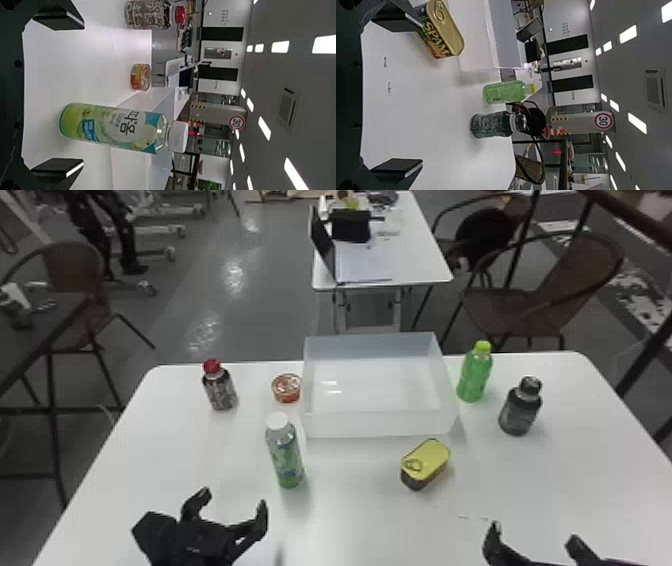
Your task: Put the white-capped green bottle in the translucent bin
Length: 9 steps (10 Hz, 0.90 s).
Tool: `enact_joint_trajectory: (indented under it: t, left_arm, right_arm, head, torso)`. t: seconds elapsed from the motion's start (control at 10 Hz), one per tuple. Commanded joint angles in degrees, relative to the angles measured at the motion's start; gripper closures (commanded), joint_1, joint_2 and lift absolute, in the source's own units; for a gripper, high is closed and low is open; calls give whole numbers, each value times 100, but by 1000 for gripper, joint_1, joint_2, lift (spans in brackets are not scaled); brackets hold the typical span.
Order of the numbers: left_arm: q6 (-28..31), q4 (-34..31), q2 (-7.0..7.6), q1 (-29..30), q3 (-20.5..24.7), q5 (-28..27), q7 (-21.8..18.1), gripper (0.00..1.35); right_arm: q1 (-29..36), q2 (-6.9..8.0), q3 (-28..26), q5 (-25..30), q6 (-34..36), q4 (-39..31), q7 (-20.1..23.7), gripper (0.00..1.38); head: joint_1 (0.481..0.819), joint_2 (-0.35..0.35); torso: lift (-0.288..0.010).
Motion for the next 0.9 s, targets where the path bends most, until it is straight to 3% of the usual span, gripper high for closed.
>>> enact_joint_trajectory:
  t: [0.0, 0.3, 0.8]
  left_arm:
    - [284, 174, -15, -363, -70, -293, -170, 88]
    - [399, 912, 18, -1146, -237, -504, -522, 96]
    - [135, 1905, 167, -1893, -501, -433, -522, 96]
  right_arm:
    - [-84, 5, 0, -52, -13, 54, 7, 96]
    - [-155, 13, 62, -148, -22, 151, 7, 96]
    - [-278, 31, 193, -219, -48, 239, 7, 96]
  head:
    - [695, 55]
    - [695, 6]
    - [695, 0]
  torso:
    - [-56]
    - [-56]
    - [-56]
